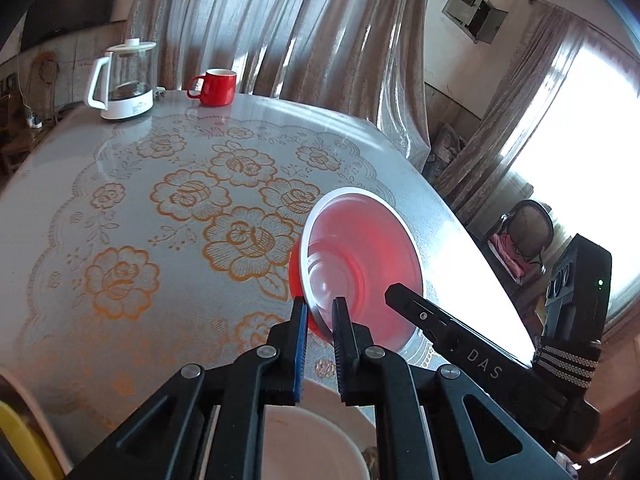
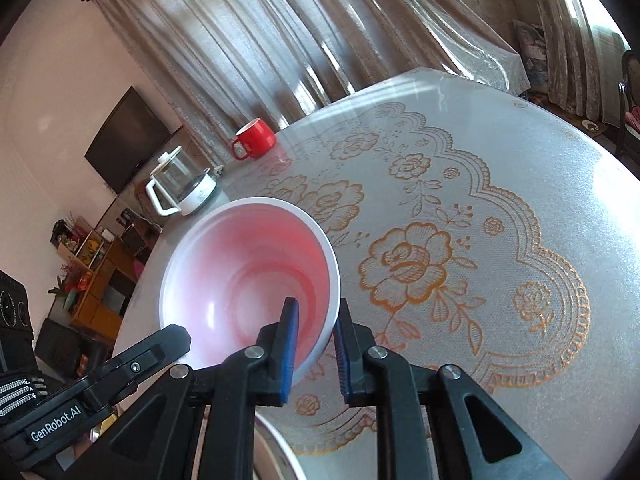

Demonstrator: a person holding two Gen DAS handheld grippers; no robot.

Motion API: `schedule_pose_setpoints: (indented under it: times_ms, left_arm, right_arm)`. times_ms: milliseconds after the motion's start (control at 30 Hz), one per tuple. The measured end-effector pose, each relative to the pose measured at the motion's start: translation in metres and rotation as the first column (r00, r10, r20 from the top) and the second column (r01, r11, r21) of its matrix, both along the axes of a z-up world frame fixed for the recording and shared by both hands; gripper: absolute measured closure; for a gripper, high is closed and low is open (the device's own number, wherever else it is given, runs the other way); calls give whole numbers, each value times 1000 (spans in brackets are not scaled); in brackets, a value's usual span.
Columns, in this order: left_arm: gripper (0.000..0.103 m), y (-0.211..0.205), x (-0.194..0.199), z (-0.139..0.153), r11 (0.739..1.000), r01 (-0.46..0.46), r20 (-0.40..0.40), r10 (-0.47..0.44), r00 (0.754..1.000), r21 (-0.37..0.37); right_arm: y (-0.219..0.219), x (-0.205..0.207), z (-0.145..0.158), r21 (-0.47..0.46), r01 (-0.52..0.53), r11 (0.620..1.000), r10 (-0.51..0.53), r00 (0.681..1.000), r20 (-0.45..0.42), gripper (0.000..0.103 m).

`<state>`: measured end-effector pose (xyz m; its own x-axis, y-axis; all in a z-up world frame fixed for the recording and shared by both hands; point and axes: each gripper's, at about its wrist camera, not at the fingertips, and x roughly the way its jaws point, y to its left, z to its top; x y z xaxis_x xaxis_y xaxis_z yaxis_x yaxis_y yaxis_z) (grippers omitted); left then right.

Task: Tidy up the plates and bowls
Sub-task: 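Carry the red bowl over the steel basin and lower it onto the yellow bowl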

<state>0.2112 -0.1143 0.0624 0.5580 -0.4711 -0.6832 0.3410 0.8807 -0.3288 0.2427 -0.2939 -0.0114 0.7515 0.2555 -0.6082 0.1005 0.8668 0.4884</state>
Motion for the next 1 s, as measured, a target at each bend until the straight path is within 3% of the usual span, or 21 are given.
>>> schedule_pose_setpoints:
  times_ms: [300, 1000]
  left_arm:
    - [91, 70, -51, 15, 996, -91, 48, 91, 995, -8]
    - [91, 181, -125, 7, 962, -257, 30, 260, 965, -93]
  right_arm:
    - [67, -16, 19, -6, -134, 991, 134, 990, 36, 87]
    - [180, -51, 25, -30, -353, 935, 354, 934, 43, 87]
